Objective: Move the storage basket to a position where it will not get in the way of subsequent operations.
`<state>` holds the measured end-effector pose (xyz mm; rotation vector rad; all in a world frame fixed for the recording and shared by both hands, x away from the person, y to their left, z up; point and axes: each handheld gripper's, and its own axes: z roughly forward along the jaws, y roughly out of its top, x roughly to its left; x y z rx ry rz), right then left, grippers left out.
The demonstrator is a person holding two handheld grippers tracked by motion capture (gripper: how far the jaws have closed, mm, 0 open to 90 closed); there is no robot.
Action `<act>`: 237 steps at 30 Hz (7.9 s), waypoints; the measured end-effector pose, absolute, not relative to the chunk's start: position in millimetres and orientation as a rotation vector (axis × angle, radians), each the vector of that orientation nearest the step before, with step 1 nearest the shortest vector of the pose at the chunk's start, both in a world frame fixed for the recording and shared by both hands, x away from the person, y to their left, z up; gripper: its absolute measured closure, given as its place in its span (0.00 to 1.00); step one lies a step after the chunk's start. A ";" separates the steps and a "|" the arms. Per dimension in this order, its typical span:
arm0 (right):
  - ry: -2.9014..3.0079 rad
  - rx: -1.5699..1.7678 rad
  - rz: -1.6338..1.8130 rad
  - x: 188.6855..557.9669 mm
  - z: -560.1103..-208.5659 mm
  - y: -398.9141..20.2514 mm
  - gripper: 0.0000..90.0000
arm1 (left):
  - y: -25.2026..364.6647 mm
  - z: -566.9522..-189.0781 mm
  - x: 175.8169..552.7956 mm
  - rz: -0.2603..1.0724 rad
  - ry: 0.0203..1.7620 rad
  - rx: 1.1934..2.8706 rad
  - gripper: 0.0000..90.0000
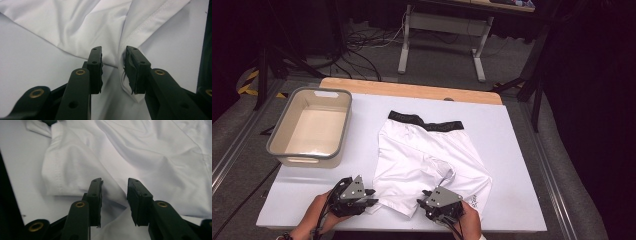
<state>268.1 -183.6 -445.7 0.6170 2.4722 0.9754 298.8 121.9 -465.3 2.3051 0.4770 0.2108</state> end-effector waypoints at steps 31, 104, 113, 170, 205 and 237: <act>2.558 0.469 1.102 258.2 -416.6 -185.9 0.96 | 144.6 -467.8 294.2 0.229 0.538 2.286 0.89; 2.200 1.226 0.953 495.0 -428.7 -316.2 0.39 | 64.5 -443.4 504.1 0.468 1.009 2.035 0.19; 2.178 1.377 0.876 523.0 -447.5 -308.2 0.45 | 55.5 -460.2 528.5 0.420 1.106 2.132 0.38; 2.004 1.182 1.011 440.6 -401.3 -329.5 0.64 | 59.8 -416.0 437.0 0.546 0.745 2.077 0.62; 2.299 1.140 0.893 271.0 -446.5 -354.4 0.99 | 105.3 -466.2 287.5 0.292 0.494 2.304 0.92; 2.093 1.020 1.084 281.1 -417.1 -344.9 0.84 | 153.5 -436.6 265.5 0.478 0.642 2.133 0.61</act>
